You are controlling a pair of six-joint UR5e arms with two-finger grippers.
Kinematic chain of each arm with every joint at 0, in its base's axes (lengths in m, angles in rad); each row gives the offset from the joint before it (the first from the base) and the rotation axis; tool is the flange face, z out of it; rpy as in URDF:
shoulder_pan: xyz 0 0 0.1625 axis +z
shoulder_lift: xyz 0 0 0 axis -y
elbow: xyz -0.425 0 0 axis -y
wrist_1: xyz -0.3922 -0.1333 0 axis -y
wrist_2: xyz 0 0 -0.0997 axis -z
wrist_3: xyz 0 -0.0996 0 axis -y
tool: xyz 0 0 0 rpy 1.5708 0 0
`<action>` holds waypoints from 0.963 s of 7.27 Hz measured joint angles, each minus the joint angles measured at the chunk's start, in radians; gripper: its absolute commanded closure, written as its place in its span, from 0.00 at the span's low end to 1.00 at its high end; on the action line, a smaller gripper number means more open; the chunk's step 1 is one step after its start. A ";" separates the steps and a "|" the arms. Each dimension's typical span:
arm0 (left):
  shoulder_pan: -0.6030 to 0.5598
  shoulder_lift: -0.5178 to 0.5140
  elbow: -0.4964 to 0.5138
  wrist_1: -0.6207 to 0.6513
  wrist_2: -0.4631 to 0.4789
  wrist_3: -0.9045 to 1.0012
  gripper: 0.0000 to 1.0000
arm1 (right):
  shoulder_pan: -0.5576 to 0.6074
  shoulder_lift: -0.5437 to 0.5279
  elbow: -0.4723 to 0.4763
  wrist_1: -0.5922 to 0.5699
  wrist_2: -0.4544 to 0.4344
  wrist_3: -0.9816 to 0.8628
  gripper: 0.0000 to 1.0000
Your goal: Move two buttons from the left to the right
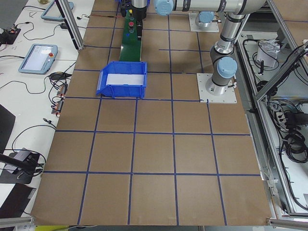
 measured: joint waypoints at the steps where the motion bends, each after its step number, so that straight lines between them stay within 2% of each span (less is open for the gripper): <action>1: 0.000 0.000 0.000 0.000 0.000 0.000 0.00 | 0.000 0.000 0.001 0.000 0.000 0.000 0.02; 7: 0.000 0.000 0.000 0.002 0.000 0.001 0.00 | 0.000 0.009 0.001 0.002 -0.007 -0.025 0.02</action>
